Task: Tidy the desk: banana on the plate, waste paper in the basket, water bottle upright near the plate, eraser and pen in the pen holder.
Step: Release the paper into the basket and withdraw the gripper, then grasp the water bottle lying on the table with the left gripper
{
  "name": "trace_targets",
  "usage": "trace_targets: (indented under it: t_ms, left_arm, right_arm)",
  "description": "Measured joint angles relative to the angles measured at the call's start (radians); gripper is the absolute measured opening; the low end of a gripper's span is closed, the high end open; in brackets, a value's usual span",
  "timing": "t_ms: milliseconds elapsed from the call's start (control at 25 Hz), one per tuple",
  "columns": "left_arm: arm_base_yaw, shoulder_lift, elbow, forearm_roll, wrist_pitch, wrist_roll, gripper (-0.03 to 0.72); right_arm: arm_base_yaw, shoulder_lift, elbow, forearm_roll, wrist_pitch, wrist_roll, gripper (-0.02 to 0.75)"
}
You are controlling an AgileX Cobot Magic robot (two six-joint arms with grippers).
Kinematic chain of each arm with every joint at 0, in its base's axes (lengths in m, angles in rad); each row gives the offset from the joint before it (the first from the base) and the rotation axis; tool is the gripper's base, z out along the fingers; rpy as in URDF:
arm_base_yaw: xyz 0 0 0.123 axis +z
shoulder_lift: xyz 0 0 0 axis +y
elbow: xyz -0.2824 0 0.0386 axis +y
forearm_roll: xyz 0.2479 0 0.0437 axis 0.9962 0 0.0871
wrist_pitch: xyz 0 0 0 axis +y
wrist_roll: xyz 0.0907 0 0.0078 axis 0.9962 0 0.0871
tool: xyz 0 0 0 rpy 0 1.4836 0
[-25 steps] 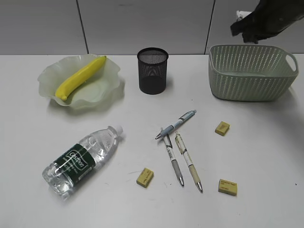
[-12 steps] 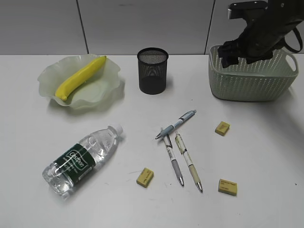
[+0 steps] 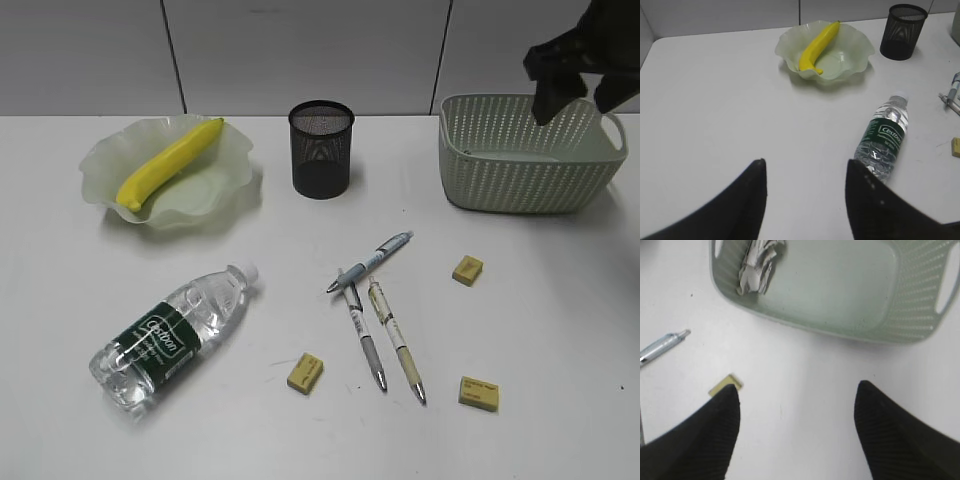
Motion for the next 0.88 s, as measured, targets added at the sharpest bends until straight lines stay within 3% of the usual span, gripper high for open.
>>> trace_targets:
  t_ms: [320, 880]
  left_arm:
    - [0.0, 0.0, 0.0, 0.0, 0.0, 0.0, 0.382]
    - [0.0, 0.0, 0.0, -0.006, 0.0, 0.0, 0.382]
  right_arm:
    - [0.001, -0.334, 0.115, 0.015, 0.128, -0.048, 0.55]
    - [0.001, -1.086, 0.721, 0.031, 0.146, -0.049, 0.549]
